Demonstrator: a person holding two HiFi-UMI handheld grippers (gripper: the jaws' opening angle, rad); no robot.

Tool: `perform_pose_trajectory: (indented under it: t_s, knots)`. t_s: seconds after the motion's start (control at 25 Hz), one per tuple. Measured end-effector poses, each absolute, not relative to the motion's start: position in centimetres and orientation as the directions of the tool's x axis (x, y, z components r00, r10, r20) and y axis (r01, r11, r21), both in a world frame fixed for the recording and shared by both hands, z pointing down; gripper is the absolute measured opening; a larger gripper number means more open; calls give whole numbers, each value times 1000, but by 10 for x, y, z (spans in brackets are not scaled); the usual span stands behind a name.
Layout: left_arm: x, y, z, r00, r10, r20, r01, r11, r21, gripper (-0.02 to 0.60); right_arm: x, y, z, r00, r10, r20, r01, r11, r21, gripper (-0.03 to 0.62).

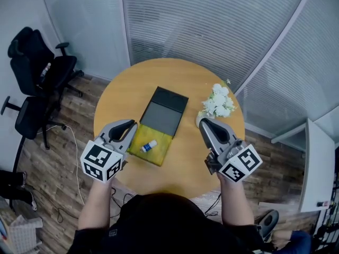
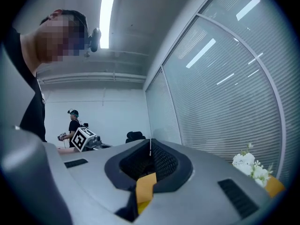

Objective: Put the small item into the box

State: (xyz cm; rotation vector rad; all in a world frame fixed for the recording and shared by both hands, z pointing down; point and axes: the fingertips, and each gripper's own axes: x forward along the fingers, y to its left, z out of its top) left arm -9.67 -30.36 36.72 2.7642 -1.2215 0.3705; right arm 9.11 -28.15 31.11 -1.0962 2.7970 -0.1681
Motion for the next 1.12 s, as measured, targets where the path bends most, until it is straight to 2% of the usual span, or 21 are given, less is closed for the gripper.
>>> perform_pose_trajectory:
  t_s: [0.4, 1.12]
  knots:
    - [-141, -325, 342, 565, -807, 169, -816, -577, -28, 35, 102, -293, 303, -668, -734, -120, -731, 678, -80, 35]
    - [-125, -325, 354, 567, -813, 134, -821, -571, 15, 34, 88, -291, 321, -660, -745, -100, -740, 667, -87, 35]
